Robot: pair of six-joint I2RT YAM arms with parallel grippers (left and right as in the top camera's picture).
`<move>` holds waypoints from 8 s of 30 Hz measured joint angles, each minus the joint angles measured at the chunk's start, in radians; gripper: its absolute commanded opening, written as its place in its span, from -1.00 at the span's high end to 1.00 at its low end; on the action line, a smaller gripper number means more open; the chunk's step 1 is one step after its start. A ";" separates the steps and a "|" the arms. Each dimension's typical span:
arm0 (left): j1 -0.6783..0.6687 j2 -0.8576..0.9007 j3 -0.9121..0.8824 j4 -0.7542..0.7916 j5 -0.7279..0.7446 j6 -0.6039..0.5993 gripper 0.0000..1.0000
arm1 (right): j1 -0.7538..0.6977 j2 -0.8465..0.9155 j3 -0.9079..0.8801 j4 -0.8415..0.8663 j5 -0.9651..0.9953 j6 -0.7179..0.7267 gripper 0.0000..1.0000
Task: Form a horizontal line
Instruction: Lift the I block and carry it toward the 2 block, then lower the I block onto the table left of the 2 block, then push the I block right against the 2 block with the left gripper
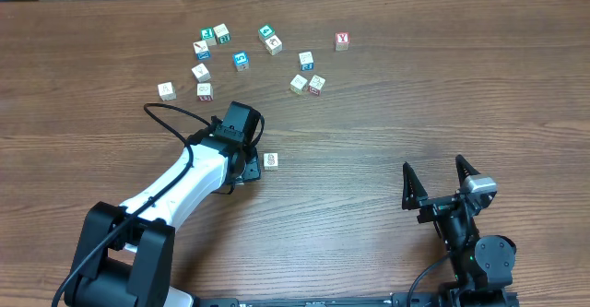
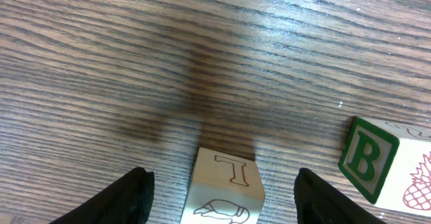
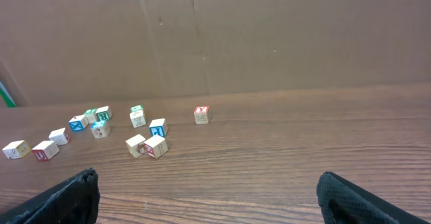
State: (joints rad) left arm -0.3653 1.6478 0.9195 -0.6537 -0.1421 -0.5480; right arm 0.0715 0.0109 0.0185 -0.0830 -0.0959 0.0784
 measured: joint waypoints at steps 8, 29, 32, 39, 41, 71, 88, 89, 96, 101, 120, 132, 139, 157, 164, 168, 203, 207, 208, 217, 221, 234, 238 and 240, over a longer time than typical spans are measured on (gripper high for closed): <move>0.000 0.000 0.080 -0.029 0.000 0.000 -0.39 | 0.000 0.000 0.000 0.001 0.000 0.000 -1.00; 0.066 0.000 0.169 -0.221 -0.008 0.000 0.92 | 0.000 0.000 0.000 0.001 0.000 0.000 -1.00; 0.066 0.000 0.162 -0.243 -0.013 0.000 0.91 | 0.000 0.000 0.000 0.001 0.000 0.000 -1.00; 0.066 0.000 0.127 -0.298 -0.016 0.000 0.92 | 0.000 0.000 0.000 0.000 0.000 0.000 -1.00; 0.066 0.000 0.117 -0.286 -0.016 0.000 0.91 | 0.000 0.000 0.000 0.001 0.000 0.000 -1.00; 0.066 0.000 -0.021 -0.001 0.114 0.000 0.87 | 0.000 0.000 0.000 0.001 0.000 0.000 -1.00; 0.066 0.000 -0.024 -0.124 0.162 0.000 0.89 | 0.000 0.000 0.000 0.001 0.000 0.000 -1.00; 0.066 0.000 -0.024 -0.123 0.170 0.000 0.89 | 0.000 0.000 0.000 0.001 0.000 0.000 -1.00; 0.066 0.000 -0.024 -0.094 0.202 0.000 0.90 | 0.000 0.000 0.000 0.001 0.000 0.000 -1.00; 0.066 0.000 -0.025 -0.047 0.207 0.000 0.91 | 0.000 0.000 0.000 0.000 0.000 0.000 -1.00; 0.042 0.000 -0.026 -0.120 0.263 0.000 0.91 | 0.000 0.000 0.000 0.001 0.000 0.000 -1.00; 0.024 0.000 -0.027 -0.056 0.300 0.000 0.92 | 0.000 0.000 0.000 0.001 0.000 0.000 -1.00; 0.024 0.000 -0.027 -0.026 0.299 0.000 0.92 | 0.000 0.000 0.000 0.001 0.000 0.000 -1.00; 0.024 0.000 -0.027 0.016 0.262 0.000 0.92 | 0.000 0.000 0.000 0.000 0.000 0.000 -1.00; 0.024 0.000 -0.027 0.021 0.258 0.000 0.91 | 0.000 0.000 0.000 0.000 0.000 0.000 -1.00; 0.024 0.000 -0.027 -0.013 0.257 0.010 0.91 | 0.000 0.000 0.000 0.000 0.000 0.000 -1.00; 0.024 0.000 -0.030 0.058 0.047 0.057 0.89 | 0.000 0.000 0.000 0.001 0.000 0.000 -1.00; 0.024 0.000 -0.030 0.071 0.048 0.052 0.88 | 0.000 0.000 0.000 0.000 0.000 0.000 -1.00; 0.024 0.000 -0.030 0.077 0.048 0.051 0.88 | 0.000 0.000 0.000 0.000 0.000 0.000 -1.00; 0.024 0.000 -0.030 0.102 0.052 0.049 0.88 | 0.000 0.000 0.000 0.001 0.000 0.000 -1.00; 0.024 0.000 -0.030 0.113 0.052 0.049 0.88 | 0.000 0.000 0.000 0.001 0.000 0.000 -1.00; 0.024 0.000 -0.030 0.127 0.055 0.045 0.89 | 0.000 0.000 0.000 0.001 0.000 0.000 -1.00; 0.024 0.000 -0.030 0.104 0.056 0.045 0.91 | 0.000 0.000 0.000 0.001 0.000 0.000 -1.00; 0.024 0.000 -0.030 0.084 0.056 0.045 0.91 | 0.000 0.000 0.000 0.001 0.000 0.000 -1.00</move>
State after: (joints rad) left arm -0.3408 1.6478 0.8894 -0.5701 -0.0860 -0.5034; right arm 0.0715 0.0109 0.0185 -0.0822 -0.0963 0.0780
